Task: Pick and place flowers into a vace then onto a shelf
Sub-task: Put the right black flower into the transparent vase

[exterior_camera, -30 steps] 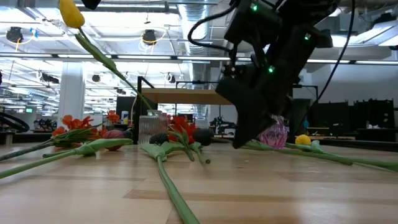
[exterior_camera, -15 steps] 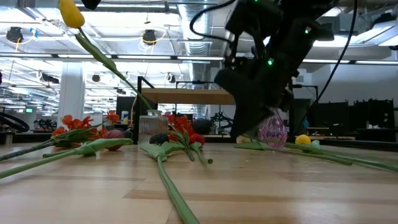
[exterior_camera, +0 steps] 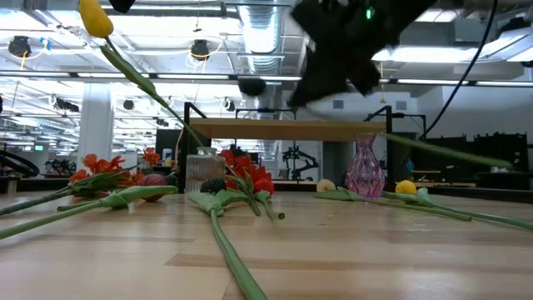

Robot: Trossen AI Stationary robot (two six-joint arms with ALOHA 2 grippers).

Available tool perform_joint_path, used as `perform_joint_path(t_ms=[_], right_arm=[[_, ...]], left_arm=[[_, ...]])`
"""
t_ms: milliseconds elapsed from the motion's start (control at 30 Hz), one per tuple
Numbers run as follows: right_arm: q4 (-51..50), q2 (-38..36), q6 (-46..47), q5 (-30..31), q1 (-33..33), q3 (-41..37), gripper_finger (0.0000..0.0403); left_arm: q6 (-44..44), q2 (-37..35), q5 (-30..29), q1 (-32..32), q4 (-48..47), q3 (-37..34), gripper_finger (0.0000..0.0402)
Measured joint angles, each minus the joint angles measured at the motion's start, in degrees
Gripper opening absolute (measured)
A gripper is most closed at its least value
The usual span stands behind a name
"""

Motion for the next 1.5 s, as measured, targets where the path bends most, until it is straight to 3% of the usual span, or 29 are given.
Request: perform_joint_path(t_ms=[433, 767, 1000, 1167, 1300, 1500], right_arm=[[25.8, -5.4, -25.0, -1.4, 0.6, 0.0, 0.0003], [49.3, -5.4, -37.7, -17.8, -2.9, 0.0, 0.0001], [60.6, -5.2, -37.2, -33.5, -11.3, -0.3, 0.0001], [80.2, -3.9, -28.1, -45.8, -19.4, -7.1, 0.0000], [99.4, -0.1, -21.7, -50.0, -25.4, -13.4, 0.0000], [99.6, 4.7, -21.4, -48.7, -27.3, -11.1, 0.0000]], left_arm=[[0.1, 0.0, 0.0, 0.0, 0.0, 0.0, 0.0096], [2.4, 0.0, 0.1, 0.0, 0.0, 0.0, 0.0096], [5.7, 0.0, 0.1, 0.0, 1.6, 0.0, 0.0096], [7.9, 0.0, 0.0, 0.0, 1.6, 0.0, 0.0096], [9.2, 0.0, -1.4, 0.0, 1.5, 0.0, 0.0096], [7.8, 0.0, -7.4, 0.1, 1.2, 0.0, 0.0096]])
